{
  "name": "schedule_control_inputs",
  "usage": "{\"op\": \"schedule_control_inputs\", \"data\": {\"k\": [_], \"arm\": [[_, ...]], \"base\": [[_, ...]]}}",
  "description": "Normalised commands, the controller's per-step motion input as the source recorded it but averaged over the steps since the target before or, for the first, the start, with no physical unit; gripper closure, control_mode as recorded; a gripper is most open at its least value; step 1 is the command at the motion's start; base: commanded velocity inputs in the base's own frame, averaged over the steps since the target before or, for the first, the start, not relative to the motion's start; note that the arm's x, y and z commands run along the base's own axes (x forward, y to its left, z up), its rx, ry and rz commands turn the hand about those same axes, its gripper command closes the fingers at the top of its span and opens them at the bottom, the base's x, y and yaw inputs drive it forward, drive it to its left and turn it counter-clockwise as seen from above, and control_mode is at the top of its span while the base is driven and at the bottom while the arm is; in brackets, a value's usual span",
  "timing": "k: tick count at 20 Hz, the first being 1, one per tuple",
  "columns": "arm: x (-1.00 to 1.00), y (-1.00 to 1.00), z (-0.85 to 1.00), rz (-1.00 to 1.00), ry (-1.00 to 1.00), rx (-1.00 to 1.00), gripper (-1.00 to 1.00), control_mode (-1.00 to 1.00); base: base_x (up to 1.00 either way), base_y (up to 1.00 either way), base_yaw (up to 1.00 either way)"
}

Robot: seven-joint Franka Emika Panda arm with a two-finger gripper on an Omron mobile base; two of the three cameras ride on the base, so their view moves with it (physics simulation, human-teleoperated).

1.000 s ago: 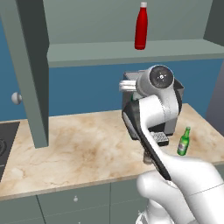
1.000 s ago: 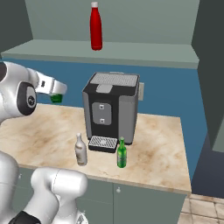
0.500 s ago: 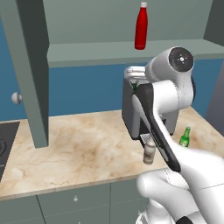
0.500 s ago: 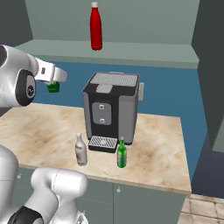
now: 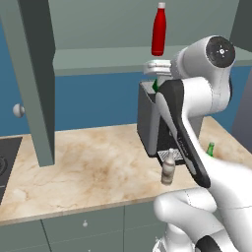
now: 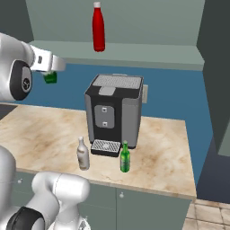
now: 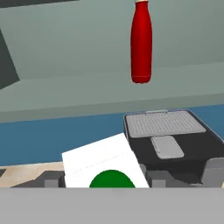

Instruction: Sort all alcoholic drinks to one cabinet, and non-alcoholic drinks to the other.

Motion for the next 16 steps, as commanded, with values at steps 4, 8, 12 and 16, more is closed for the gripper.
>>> {"op": "schedule_control_inputs", "data": {"k": [4, 8, 12, 16], "arm": [[-0.02, 0.0, 0.31, 0.05, -0.08, 0.0, 1.0, -1.0], [0.0, 0.0, 0.25, 0.06, -0.08, 0.0, 1.0, -1.0], [0.0, 0.0, 0.2, 0.06, -0.08, 0.0, 1.0, -1.0], [0.08, 0.04, 0.03, 0.04, -0.05, 0.0, 1.0, -1.0]], "base": [[0.0, 0.0, 0.0], [0.0, 0.0, 0.0], [0.0, 0.0, 0.0], [0.0, 0.0, 0.0]]}}
